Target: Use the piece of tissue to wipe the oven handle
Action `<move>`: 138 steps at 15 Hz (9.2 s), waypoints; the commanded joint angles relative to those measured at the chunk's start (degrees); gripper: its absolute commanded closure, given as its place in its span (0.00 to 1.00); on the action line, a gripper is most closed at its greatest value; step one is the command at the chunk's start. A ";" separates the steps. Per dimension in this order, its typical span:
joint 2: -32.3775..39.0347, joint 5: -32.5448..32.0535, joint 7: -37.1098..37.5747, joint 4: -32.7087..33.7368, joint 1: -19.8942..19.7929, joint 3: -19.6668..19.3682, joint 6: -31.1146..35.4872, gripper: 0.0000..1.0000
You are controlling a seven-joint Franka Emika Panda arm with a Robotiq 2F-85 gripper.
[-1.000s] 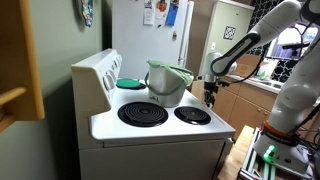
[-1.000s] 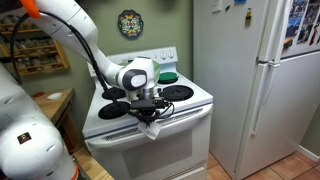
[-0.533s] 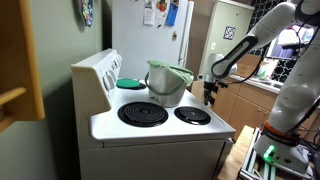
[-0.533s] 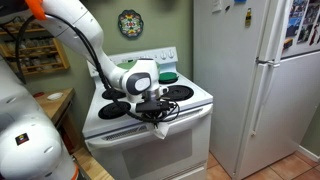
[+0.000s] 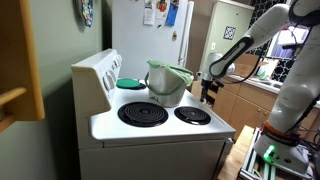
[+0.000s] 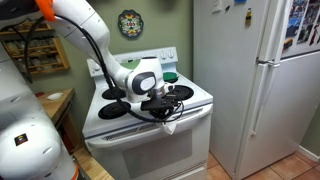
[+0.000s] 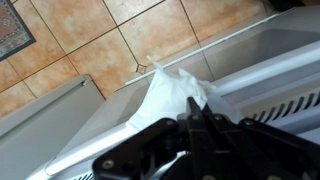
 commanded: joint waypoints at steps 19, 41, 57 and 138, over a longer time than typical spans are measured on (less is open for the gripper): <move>15.41 -10.00 29.96 15.79 -1.26 -7.58 18.85 0.97; 0.58 22.69 -4.90 9.31 -7.38 5.68 -1.04 0.97; -6.99 22.47 -12.55 4.15 3.24 2.05 -13.45 0.98; -11.88 21.44 -21.46 11.02 -0.35 -2.10 -34.18 0.00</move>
